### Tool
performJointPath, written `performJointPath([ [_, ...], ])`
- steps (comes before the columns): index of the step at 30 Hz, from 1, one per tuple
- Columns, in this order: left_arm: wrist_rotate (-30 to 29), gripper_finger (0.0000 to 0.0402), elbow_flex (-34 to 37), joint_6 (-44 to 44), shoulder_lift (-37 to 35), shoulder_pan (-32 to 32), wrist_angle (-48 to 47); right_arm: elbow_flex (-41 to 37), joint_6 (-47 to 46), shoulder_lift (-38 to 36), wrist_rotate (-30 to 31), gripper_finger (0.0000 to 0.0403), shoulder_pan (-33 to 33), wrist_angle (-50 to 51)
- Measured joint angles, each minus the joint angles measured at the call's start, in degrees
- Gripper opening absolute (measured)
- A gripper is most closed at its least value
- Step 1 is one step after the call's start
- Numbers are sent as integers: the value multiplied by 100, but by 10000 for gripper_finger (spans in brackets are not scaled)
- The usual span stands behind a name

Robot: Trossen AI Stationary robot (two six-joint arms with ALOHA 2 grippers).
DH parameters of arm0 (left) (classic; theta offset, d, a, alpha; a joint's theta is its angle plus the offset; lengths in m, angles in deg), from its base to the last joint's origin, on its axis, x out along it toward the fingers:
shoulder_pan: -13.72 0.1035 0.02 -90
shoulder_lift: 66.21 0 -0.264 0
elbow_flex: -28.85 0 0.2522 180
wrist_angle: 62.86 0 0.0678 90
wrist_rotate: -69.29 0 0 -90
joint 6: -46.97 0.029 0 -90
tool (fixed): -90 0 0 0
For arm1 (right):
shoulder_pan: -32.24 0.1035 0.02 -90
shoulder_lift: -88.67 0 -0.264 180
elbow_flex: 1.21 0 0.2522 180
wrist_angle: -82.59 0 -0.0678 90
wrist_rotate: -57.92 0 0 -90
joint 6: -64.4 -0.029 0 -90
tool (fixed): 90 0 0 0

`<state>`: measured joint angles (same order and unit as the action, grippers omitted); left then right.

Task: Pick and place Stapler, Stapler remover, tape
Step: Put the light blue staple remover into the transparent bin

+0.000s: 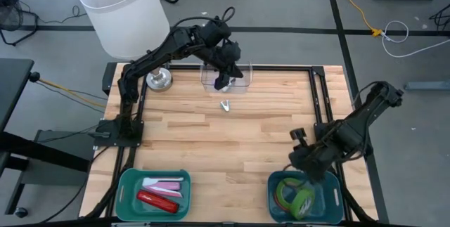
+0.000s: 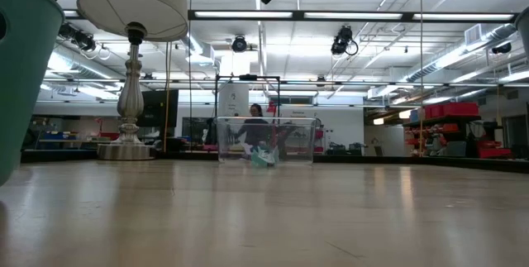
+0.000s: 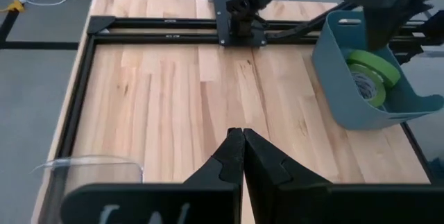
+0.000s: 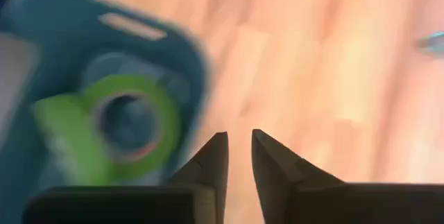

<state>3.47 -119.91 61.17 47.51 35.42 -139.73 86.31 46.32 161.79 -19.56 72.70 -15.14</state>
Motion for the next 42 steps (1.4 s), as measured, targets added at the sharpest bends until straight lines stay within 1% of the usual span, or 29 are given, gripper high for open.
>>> performJointPath([
  [4,3,14,71,151,51,-176,46,0,265,2,1027,47,-310,-183],
  [5,4,14,154,272,49,-235,118,0,270,2,1190,43,-403,-255],
  [7,-4,14,250,466,54,-323,107,0,252,4,1302,33,-594,-424],
  [12,-190,14,242,852,96,-496,39,0,229,-83,1142,5,-870,-1064],
  [15,-277,14,256,946,128,-534,9,0,208,-297,1111,3,-940,-1418],
  [23,-361,14,251,960,117,-549,17,0,42,-1235,1305,1,-1103,-1434],
  [29,-361,14,251,942,117,-558,17,-90,343,-1894,1368,1,-1301,-1488],
  [32,-361,14,251,938,117,-558,15,-391,366,-2197,1302,0,-1418,-1659],
  [36,-361,14,251,940,117,-558,5,-1027,299,-2670,973,0,-1543,-1945],
  [38,-360,14,251,946,117,-558,-31,-1373,241,-2933,842,0,-1583,-2168],
  [42,-358,14,251,960,117,-559,-268,-1929,236,-3367,605,0,-1606,-2919],
])
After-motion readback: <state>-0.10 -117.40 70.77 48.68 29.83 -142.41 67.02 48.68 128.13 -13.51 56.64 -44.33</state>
